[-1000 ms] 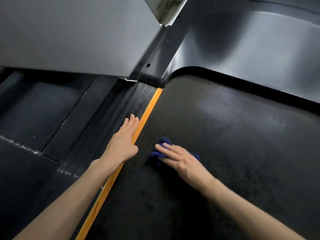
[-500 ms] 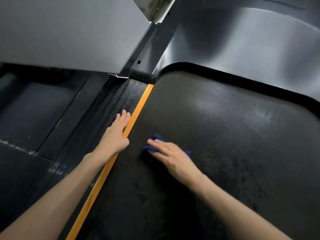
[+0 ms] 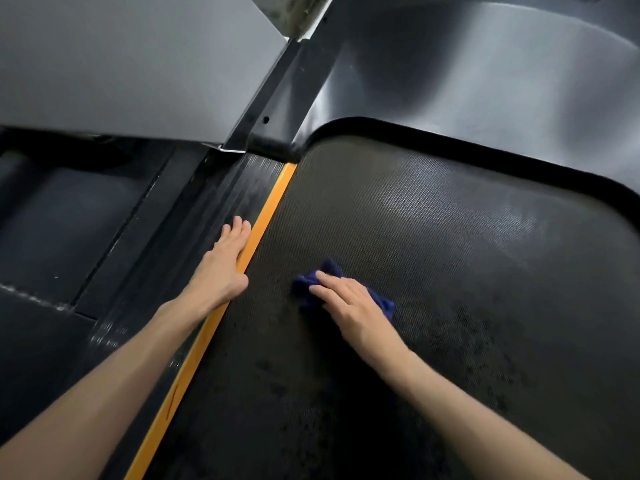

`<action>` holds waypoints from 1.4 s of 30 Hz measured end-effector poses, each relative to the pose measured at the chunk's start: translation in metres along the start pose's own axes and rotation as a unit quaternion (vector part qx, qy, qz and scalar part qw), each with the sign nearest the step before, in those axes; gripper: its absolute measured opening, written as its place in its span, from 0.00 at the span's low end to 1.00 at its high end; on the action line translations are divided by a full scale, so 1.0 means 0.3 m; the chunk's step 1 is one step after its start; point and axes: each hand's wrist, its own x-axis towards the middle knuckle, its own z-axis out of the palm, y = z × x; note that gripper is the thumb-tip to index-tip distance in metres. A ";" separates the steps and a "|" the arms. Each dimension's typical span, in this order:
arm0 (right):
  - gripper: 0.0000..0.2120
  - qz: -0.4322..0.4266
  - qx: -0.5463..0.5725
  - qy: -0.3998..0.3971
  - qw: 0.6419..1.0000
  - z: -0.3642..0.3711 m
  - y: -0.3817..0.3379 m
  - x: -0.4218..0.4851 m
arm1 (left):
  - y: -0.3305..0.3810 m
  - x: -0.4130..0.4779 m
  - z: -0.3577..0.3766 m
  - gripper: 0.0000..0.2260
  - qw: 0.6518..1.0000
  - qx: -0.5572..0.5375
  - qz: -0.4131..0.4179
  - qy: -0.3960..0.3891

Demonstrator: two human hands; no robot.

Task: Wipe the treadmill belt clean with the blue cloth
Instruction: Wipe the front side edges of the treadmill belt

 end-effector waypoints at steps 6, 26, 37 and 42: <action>0.13 0.217 -0.114 0.127 0.961 -0.230 0.398 0.063 | 0.010 -0.003 -0.011 0.40 1.000 0.020 0.005 -0.015; 0.14 -0.002 0.062 -0.005 0.998 0.077 0.023 0.181 | -0.004 -0.008 -0.022 0.43 0.999 0.017 0.016 -0.028; 0.17 0.286 -0.025 0.171 0.943 0.024 0.275 0.556 | 0.000 -0.009 -0.038 0.42 0.999 0.027 0.023 -0.037; 0.13 -0.064 -0.044 -0.078 0.994 0.068 0.145 0.426 | -0.007 -0.009 -0.043 0.43 0.999 0.023 0.025 -0.041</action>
